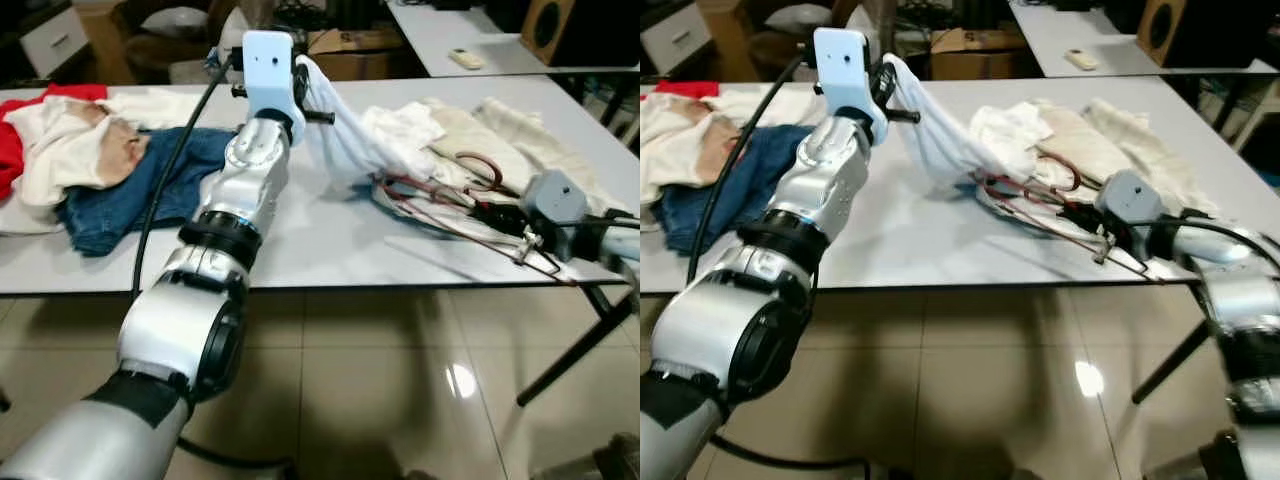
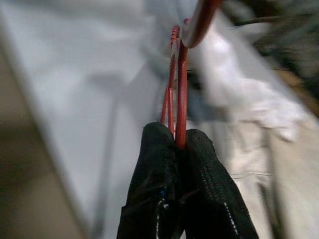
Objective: Hang hanger
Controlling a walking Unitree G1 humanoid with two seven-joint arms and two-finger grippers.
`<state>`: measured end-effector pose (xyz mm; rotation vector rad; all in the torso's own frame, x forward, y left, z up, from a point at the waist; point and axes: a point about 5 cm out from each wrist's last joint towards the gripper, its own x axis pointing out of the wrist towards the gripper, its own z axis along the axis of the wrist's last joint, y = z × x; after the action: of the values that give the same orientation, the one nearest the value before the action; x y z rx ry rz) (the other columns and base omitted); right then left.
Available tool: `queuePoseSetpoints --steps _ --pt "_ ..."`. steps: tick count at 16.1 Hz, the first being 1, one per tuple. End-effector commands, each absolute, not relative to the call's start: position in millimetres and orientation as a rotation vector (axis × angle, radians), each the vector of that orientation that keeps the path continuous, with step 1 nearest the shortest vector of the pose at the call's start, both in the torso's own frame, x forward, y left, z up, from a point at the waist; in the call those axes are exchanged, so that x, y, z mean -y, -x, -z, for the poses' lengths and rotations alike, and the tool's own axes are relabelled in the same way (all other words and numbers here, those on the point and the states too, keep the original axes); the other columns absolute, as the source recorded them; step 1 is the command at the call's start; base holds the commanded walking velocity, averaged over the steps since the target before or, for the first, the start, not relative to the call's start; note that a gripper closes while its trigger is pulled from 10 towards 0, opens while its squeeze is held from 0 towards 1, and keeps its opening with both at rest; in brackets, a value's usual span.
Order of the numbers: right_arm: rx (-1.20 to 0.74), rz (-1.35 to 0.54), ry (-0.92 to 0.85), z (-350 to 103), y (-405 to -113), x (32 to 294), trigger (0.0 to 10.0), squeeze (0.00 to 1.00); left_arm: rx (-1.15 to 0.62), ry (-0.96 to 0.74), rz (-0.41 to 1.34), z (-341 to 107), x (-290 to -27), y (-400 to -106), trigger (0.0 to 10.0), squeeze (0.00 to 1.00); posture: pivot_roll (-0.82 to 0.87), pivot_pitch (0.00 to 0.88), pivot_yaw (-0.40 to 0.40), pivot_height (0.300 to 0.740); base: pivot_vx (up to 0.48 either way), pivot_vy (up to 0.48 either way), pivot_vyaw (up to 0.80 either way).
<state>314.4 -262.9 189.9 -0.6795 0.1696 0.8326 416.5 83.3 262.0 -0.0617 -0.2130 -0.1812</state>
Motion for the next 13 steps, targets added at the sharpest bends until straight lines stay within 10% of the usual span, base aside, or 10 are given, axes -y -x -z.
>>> queuePoseSetpoints --steps 1,9,10,11,13 --pt "-0.192 -0.894 0.689 -196.0 -308.3 260.6 10.0 0.00 0.229 0.075 0.155 -268.5 -84.5 -418.3 10.0 0.00 -0.16 0.000 0.099 0.740 0.000 0.000 0.00" --pt "-0.104 -0.994 0.433 -280.8 -256.9 289.7 10.0 0.00 0.018 -0.109 0.336 -210.6 -67.2 -412.0 10.0 0.02 -0.18 0.000 0.087 0.740 0.000 0.000 0.00" --pt "-0.080 -1.000 0.403 -286.1 -251.8 291.1 10.0 0.00 0.002 -0.115 0.388 -204.9 -66.2 -410.1 10.0 0.30 -0.19 0.000 0.084 0.740 0.000 0.000 0.00" --pt "-0.063 -1.006 0.370 -289.0 -244.7 292.0 10.0 0.00 -0.023 -0.102 0.462 -197.8 -64.2 -407.1 10.0 0.93 -0.19 0.000 0.085 0.740 0.000 0.000 0.00" --pt "-0.029 -0.995 0.320 -291.8 -237.3 292.7 10.0 0.00 -0.065 -0.147 0.539 -183.1 -66.3 -402.2 10.0 1.00 -0.19 0.000 0.094 0.740 0.000 0.000 0.00"
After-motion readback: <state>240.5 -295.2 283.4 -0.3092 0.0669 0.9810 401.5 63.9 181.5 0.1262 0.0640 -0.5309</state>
